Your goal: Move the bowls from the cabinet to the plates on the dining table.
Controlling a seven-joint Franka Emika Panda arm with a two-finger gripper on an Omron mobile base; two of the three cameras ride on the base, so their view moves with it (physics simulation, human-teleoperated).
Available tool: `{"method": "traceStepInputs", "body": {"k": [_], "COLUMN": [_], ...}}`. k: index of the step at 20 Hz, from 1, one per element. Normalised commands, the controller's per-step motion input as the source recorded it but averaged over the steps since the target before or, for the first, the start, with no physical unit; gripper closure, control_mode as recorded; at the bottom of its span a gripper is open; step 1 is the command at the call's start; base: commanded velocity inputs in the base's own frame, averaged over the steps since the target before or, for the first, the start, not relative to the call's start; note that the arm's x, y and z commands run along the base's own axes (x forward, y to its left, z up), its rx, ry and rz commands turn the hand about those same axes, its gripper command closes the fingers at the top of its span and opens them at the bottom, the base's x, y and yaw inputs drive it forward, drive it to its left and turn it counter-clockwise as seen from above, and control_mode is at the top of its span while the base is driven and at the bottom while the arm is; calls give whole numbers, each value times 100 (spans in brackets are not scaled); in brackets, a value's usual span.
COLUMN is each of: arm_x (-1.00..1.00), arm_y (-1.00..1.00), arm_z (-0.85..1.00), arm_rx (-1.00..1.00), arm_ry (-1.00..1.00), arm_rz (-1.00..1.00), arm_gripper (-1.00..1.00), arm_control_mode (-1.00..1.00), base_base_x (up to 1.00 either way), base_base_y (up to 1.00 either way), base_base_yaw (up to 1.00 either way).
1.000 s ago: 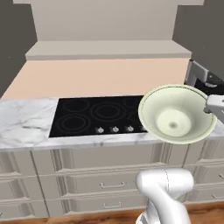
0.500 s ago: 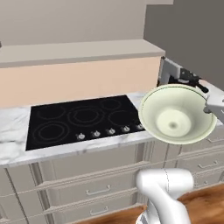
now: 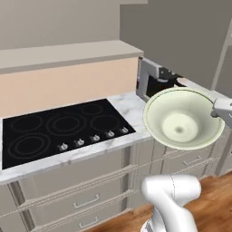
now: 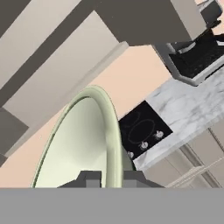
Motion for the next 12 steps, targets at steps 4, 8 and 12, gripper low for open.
{"method": "traceStepInputs", "body": {"k": [4, 8, 12], "arm_x": [0, 0, 0], "arm_y": [0, 0, 0], "arm_z": [0, 0, 0], "arm_rx": [0, 0, 0], "arm_ry": [0, 0, 0], "arm_rz": [0, 0, 0], "arm_gripper": [100, 100, 100], "arm_control_mode": [100, 100, 100], "base_base_x": [-29, -29, -28], "base_base_y": [-27, -27, -26], "base_base_yaw": [-33, -33, -33]}}
